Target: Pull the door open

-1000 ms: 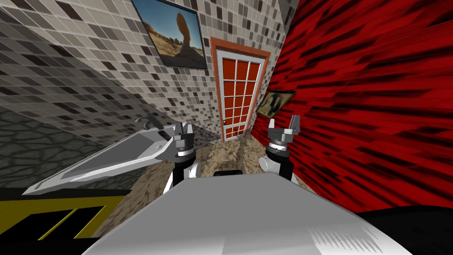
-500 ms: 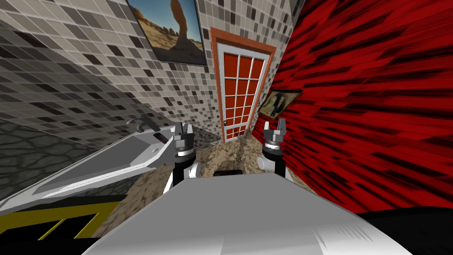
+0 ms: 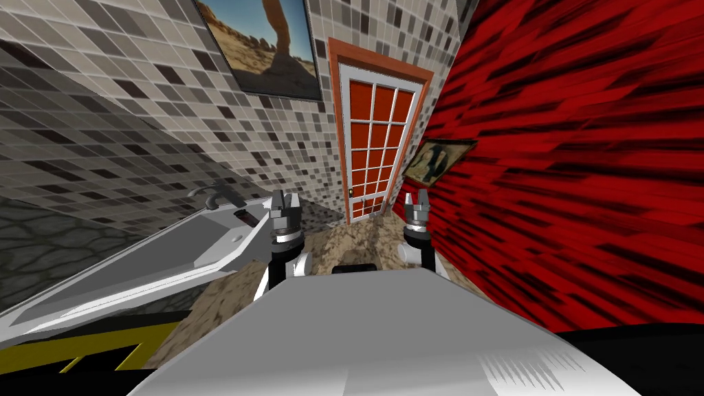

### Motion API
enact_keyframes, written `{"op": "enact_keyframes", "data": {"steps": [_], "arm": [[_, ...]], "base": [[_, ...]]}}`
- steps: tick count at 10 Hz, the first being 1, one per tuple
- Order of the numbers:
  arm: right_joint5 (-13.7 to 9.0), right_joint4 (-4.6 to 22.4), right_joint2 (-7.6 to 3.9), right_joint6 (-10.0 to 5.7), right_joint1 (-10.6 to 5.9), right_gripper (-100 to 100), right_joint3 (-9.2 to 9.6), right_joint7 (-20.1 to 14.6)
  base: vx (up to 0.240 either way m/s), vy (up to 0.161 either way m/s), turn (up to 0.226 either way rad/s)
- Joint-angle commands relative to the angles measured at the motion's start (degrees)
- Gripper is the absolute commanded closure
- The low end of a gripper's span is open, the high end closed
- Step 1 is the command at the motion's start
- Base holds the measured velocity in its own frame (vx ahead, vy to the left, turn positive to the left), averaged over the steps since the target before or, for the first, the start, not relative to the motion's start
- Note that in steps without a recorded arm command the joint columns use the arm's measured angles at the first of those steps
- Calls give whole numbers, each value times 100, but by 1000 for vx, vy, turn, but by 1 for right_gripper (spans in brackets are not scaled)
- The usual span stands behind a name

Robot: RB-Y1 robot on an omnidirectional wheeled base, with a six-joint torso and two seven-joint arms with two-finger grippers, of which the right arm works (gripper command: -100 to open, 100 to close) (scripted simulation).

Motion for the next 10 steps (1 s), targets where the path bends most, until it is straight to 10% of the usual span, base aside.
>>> {"op": "enact_keyframes", "data": {"steps": [1, 10], "arm": [[80, 205, -41, -1, -76, -100, 2, 180], [550, 1658, -284, -285, -486, -100, -1, 1192]], "base": [[105, 43, -3], [97, 44, -4]]}}
